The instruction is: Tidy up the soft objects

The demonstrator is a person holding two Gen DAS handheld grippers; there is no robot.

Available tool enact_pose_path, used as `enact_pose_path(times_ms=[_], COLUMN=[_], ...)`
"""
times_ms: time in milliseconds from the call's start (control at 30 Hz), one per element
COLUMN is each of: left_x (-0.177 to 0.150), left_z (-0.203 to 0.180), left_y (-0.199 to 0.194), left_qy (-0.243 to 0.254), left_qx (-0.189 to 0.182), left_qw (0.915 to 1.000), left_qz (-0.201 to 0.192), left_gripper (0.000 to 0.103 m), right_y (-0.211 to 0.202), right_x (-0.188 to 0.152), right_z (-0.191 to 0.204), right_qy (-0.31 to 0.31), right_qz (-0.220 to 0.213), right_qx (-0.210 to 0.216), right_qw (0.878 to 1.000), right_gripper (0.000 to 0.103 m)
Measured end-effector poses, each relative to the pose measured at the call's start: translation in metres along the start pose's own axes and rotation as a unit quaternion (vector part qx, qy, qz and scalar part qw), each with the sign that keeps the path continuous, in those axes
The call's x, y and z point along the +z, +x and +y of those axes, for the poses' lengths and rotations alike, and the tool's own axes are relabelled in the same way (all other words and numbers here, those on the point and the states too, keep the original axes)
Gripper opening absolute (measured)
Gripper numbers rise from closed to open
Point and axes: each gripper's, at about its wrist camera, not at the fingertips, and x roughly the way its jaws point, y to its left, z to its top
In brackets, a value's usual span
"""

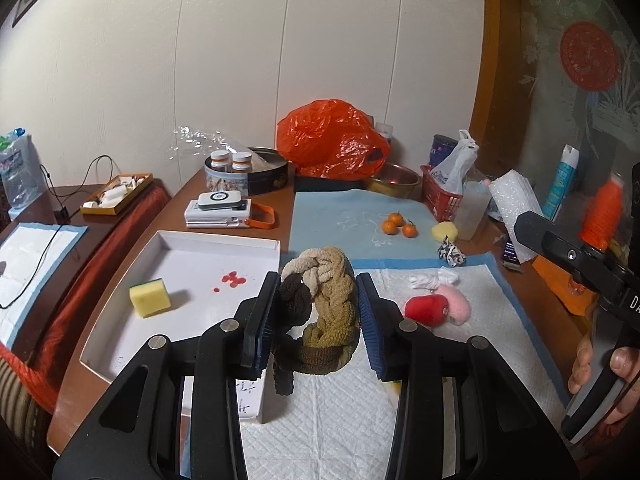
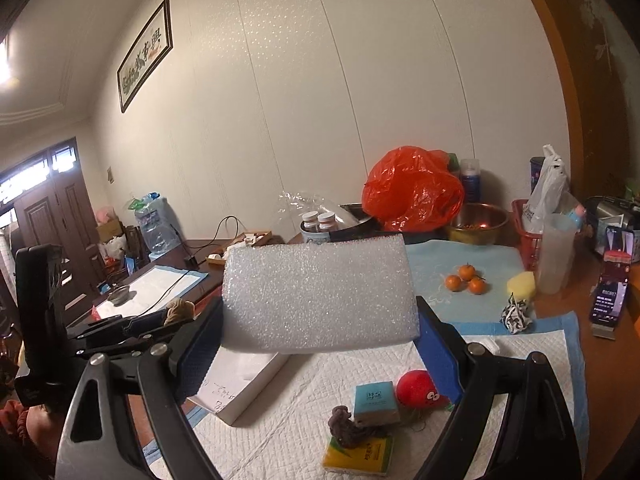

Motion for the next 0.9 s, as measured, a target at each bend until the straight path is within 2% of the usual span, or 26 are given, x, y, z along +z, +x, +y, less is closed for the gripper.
enact_pose_path(times_ms=[900], left_x=[-0.002], left_z=[0.012], left_y=[-0.015], left_qy=[-0.017], left_qx=[0.007], left_qw=[0.9997], left_qz=[-0.017], left_gripper=[0.038], right_y=[-0.002], right_x=[0.002], right_z=[0.014], right_qy=[-0.009], right_qz=[-0.007], right_qx=[0.008], right_qw=[1.000], right_gripper=[0.089])
